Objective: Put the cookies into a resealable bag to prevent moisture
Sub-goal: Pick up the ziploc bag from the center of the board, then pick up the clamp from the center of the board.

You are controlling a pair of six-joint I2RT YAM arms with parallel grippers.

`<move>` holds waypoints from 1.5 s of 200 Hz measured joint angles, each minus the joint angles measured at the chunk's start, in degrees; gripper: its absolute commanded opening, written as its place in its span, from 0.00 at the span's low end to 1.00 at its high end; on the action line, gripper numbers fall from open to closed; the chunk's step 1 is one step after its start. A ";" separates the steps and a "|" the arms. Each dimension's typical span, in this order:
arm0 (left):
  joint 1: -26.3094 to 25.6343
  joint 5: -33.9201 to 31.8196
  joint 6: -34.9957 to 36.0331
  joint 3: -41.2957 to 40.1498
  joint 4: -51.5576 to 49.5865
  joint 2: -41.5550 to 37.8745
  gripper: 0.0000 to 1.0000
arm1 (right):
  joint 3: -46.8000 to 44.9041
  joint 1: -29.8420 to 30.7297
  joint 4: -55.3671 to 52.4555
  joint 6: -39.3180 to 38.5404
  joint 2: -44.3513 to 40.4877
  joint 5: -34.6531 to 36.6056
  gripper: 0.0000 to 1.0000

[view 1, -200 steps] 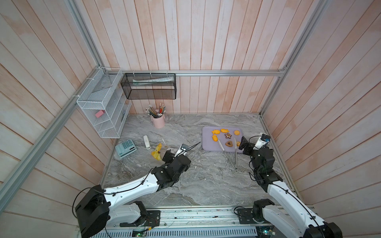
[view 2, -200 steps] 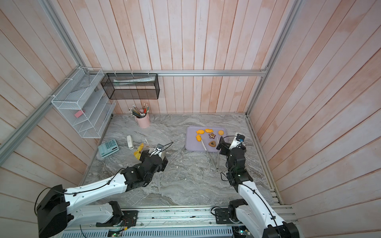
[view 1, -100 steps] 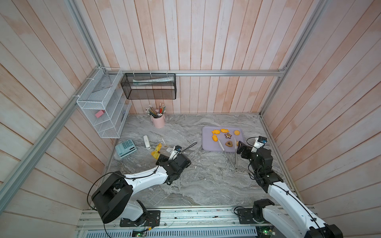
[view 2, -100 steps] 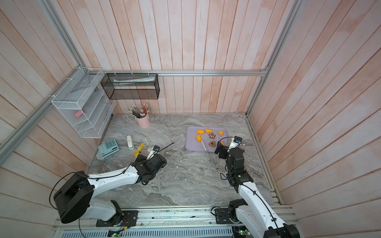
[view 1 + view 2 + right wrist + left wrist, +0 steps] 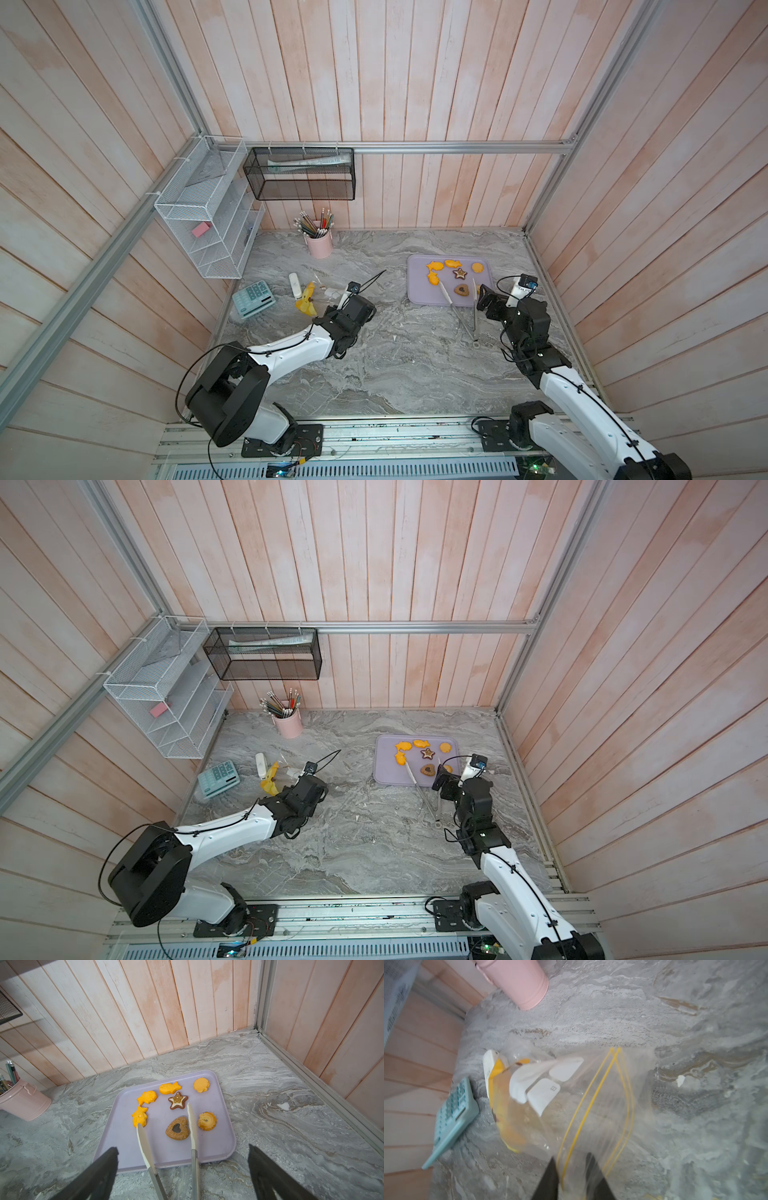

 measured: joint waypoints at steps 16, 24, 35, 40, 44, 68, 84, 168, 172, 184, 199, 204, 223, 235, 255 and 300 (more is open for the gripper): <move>1.51 2.12 -0.28 0.98 -0.33 0.00 0.00 | 1.33 0.00 -1.81 -0.17 0.66 -1.09 0.98; 2.23 3.26 -0.44 1.66 -0.50 0.00 0.00 | 2.25 0.00 -3.04 -0.22 1.01 -1.68 0.98; 3.13 4.72 -0.63 2.58 -0.70 0.00 0.00 | 3.87 0.00 -5.07 -0.35 1.75 -2.36 0.98; 3.58 5.57 -0.74 3.04 -0.74 0.00 0.00 | 4.66 0.00 -5.92 -0.37 2.16 -2.64 0.98; 3.93 6.14 -0.79 3.32 -0.76 0.00 0.00 | 5.33 0.00 -6.69 -0.39 2.56 -2.93 0.98; 6.32 10.69 -1.27 5.29 -1.57 -0.04 0.00 | 8.63 0.00 -11.52 -0.33 4.72 -4.24 0.98; 7.80 14.01 -1.66 7.23 -3.17 -0.04 0.00 | 10.36 0.00 -15.17 -0.04 6.12 -5.40 0.98; 9.49 25.20 -4.92 19.63 -8.96 3.96 0.00 | 19.67 1.20 -34.21 0.39 26.75 -10.05 0.98; 9.49 25.40 -5.03 19.71 -9.14 4.24 0.00 | 19.69 1.31 -34.69 0.37 27.34 -10.12 0.98; 9.62 26.01 -5.05 19.76 -9.55 4.90 0.00 | 19.89 1.62 -35.50 0.24 29.16 -10.45 0.98; 9.94 26.51 -5.05 19.76 -10.01 5.46 0.00 | 20.81 1.88 -35.54 0.04 31.85 -10.58 0.98; 10.14 26.71 -5.03 19.76 -10.12 5.60 0.00 | 21.22 1.95 -35.45 -0.04 32.81 -10.67 0.98; 11.08 27.08 -5.03 19.82 -10.14 5.77 0.00 | 22.88 2.25 -34.84 -0.46 36.83 -10.58 0.98; 11.67 27.34 -5.03 20.04 -10.14 5.77 0.00 | 23.32 2.56 -33.90 -0.68 38.95 -10.40 0.98; 12.46 27.69 -5.03 20.50 -10.05 5.77 0.00 | 23.37 2.99 -31.89 -0.85 41.99 -9.73 0.96; 12.90 28.00 -5.07 20.59 -9.64 5.77 0.00 | 23.91 3.91 -25.75 -1.75 45.35 -5.86 0.81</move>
